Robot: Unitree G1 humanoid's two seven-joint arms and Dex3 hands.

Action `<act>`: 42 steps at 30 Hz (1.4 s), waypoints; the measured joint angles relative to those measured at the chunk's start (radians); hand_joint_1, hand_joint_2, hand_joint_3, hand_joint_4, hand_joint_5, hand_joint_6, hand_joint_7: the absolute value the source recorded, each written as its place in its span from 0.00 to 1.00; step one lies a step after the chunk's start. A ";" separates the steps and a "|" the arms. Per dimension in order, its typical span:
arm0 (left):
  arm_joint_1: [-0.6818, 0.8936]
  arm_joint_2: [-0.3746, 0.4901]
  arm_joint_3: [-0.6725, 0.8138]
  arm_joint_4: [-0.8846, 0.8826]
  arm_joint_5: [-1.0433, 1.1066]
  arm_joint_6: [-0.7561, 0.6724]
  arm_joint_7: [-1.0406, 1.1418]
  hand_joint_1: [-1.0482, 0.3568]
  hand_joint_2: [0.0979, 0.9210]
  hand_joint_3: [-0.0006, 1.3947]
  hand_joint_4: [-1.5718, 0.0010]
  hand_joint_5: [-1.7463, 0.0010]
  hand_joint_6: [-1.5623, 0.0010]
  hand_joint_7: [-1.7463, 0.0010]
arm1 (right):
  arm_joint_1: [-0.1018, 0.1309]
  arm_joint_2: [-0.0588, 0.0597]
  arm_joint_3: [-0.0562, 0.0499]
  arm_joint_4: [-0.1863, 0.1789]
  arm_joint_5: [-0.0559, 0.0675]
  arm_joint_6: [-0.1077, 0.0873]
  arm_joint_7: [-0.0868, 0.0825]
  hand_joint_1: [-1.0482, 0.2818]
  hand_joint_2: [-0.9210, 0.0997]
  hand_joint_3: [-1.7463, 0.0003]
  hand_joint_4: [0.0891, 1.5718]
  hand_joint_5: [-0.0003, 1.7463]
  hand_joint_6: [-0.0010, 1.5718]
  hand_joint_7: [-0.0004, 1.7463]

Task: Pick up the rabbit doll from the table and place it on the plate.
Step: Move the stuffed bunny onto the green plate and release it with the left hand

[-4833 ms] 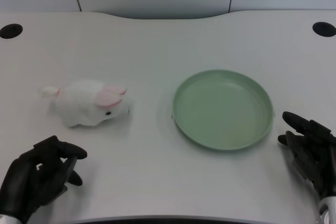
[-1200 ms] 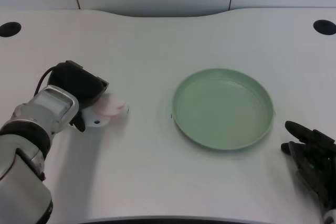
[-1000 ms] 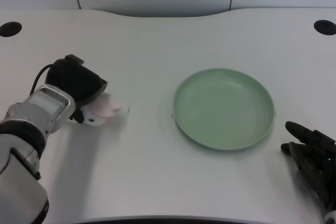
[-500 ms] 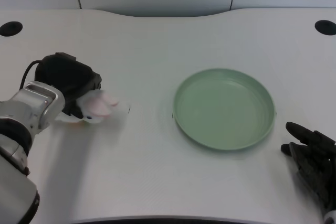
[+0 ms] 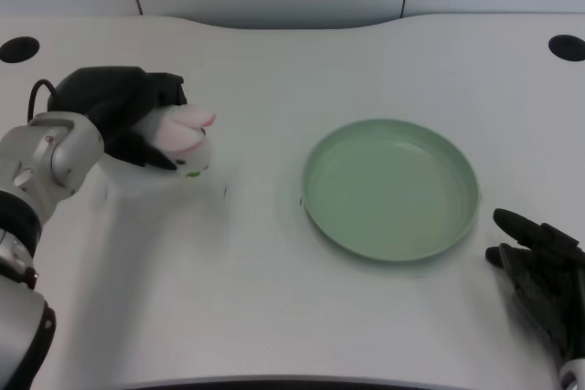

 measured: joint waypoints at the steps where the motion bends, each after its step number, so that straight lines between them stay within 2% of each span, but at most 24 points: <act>1: -0.012 -0.004 0.002 -0.005 0.000 -0.003 0.000 0.62 0.92 0.07 0.64 0.05 0.65 0.10 | -0.001 0.001 0.000 -0.001 0.002 0.001 0.003 0.56 0.00 0.82 0.36 0.45 0.55 0.00; 3: -0.040 -0.022 0.005 -0.011 -0.001 -0.005 -0.001 0.63 0.93 0.09 0.64 0.01 0.69 0.03 | -0.002 0.004 -0.001 -0.002 0.005 0.002 0.013 0.56 0.00 0.82 0.36 0.45 0.55 0.00; 6: -0.073 -0.067 0.000 -0.015 0.002 -0.008 0.000 0.65 0.92 0.12 0.61 0.00 0.69 0.00 | -0.004 0.012 -0.001 -0.002 0.007 0.002 0.022 0.55 0.00 0.82 0.35 0.44 0.56 0.00; 7: -0.080 -0.084 -0.005 -0.016 0.005 -0.012 0.000 0.65 0.84 0.23 0.60 0.00 0.70 0.00 | -0.004 0.013 -0.001 -0.002 0.007 0.001 0.027 0.56 0.00 0.82 0.35 0.45 0.56 0.00; 8: -0.086 -0.102 -0.011 -0.016 0.009 -0.014 0.000 0.65 0.62 0.47 0.60 0.00 0.71 0.00 | -0.005 0.014 -0.001 -0.002 0.006 0.000 0.031 0.55 0.00 0.82 0.35 0.45 0.55 0.00; 9: -0.093 -0.120 -0.018 -0.016 0.012 -0.012 0.000 0.65 0.53 0.57 0.60 0.00 0.71 0.00 | -0.005 0.015 -0.001 -0.002 0.007 -0.001 0.035 0.55 0.00 0.82 0.35 0.45 0.55 0.00; 11: -0.100 -0.153 -0.030 -0.016 0.022 -0.005 0.000 0.65 0.45 0.65 0.60 0.00 0.71 0.00 | -0.006 0.018 -0.003 -0.001 0.007 -0.001 0.042 0.54 0.00 0.82 0.35 0.44 0.55 0.00; 12: -0.103 -0.168 -0.034 -0.016 0.023 -0.002 0.000 0.65 0.44 0.66 0.60 0.00 0.71 0.00 | -0.006 0.019 -0.004 -0.001 0.007 -0.001 0.044 0.54 0.00 0.82 0.35 0.44 0.55 0.00; 14: -0.115 -0.197 -0.047 -0.016 0.028 0.005 0.000 0.62 0.48 0.63 0.62 0.00 0.72 0.00 | -0.006 0.023 -0.007 -0.001 0.011 -0.001 0.049 0.53 0.00 0.83 0.35 0.44 0.55 0.00; 17: -0.140 -0.249 -0.064 -0.016 0.042 0.018 0.000 0.63 0.45 0.64 0.62 0.00 0.72 0.00 | -0.006 0.035 -0.010 -0.003 0.018 -0.001 0.052 0.54 0.00 0.83 0.35 0.45 0.55 0.00; 19: -0.147 -0.289 -0.070 -0.013 0.044 0.027 0.000 0.63 0.44 0.64 0.62 0.00 0.72 0.00 | -0.007 0.041 -0.008 -0.003 0.012 -0.002 0.044 0.54 0.00 0.83 0.36 0.45 0.55 0.00; 22: -0.149 -0.343 -0.077 -0.009 0.044 0.045 -0.001 0.61 0.45 0.65 0.62 0.00 0.72 0.00 | -0.007 0.044 -0.001 -0.003 0.001 -0.006 0.025 0.54 0.00 0.84 0.36 0.46 0.55 0.00; 26: -0.160 -0.379 -0.084 -0.003 0.044 0.071 -0.011 0.62 0.44 0.64 0.62 0.00 0.73 0.00 | -0.007 0.044 0.007 -0.002 0.000 -0.012 0.012 0.55 0.00 0.83 0.37 0.46 0.55 0.00; 27: -0.165 -0.392 -0.086 0.001 0.044 0.086 -0.011 0.60 0.51 0.58 0.63 0.00 0.74 0.00 | -0.007 0.045 0.010 -0.002 0.000 -0.012 0.008 0.55 0.00 0.82 0.37 0.46 0.54 0.00; 29: -0.168 -0.423 -0.091 0.008 0.045 0.111 -0.012 0.60 0.57 0.51 0.64 0.00 0.74 0.00 | -0.007 0.045 0.018 -0.003 -0.005 -0.015 -0.003 0.55 0.00 0.82 0.37 0.46 0.54 0.00; 31: -0.167 -0.452 -0.097 0.015 0.045 0.129 -0.029 0.60 0.66 0.38 0.65 0.04 0.70 0.09 | -0.007 0.046 0.022 -0.003 -0.012 -0.017 -0.004 0.54 0.00 0.82 0.37 0.46 0.54 0.00; 33: -0.167 -0.477 -0.101 0.019 0.047 0.141 -0.037 0.59 0.75 0.26 0.64 0.11 0.66 0.18 | -0.007 0.046 0.023 -0.003 -0.011 -0.017 0.000 0.54 0.00 0.82 0.37 0.46 0.54 0.00; 35: -0.167 -0.496 -0.108 0.025 0.051 0.150 -0.037 0.58 0.81 0.18 0.65 0.10 0.64 0.20 | -0.007 0.047 0.023 -0.003 -0.011 -0.016 0.003 0.53 0.00 0.83 0.37 0.46 0.53 0.00; 37: -0.165 -0.509 -0.113 0.029 0.053 0.151 -0.037 0.59 0.84 0.15 0.64 0.14 0.62 0.24 | -0.006 0.048 0.024 -0.003 -0.013 -0.016 0.000 0.54 0.00 0.82 0.37 0.46 0.53 0.00; 39: -0.163 -0.514 -0.118 0.031 0.053 0.151 -0.037 0.59 0.86 0.13 0.63 0.17 0.61 0.27 | -0.005 0.048 0.027 -0.003 -0.019 -0.016 -0.009 0.54 0.00 0.82 0.38 0.46 0.53 0.00; 40: -0.163 -0.514 -0.119 0.032 0.053 0.151 -0.037 0.58 0.88 0.11 0.61 0.26 0.58 0.36 | -0.004 0.047 0.029 -0.003 -0.025 -0.016 -0.016 0.53 0.00 0.82 0.38 0.46 0.53 0.00; 41: -0.163 -0.515 -0.120 0.033 0.053 0.153 -0.037 0.57 0.90 0.10 0.61 0.29 0.57 0.40 | -0.003 0.047 0.031 -0.004 -0.031 -0.017 -0.022 0.53 0.00 0.82 0.38 0.46 0.54 0.00; 42: -0.162 -0.515 -0.121 0.035 0.053 0.158 -0.037 0.56 0.93 0.08 0.60 0.34 0.55 0.48 | -0.002 0.047 0.032 -0.004 -0.032 -0.017 -0.024 0.53 0.00 0.83 0.39 0.45 0.54 0.00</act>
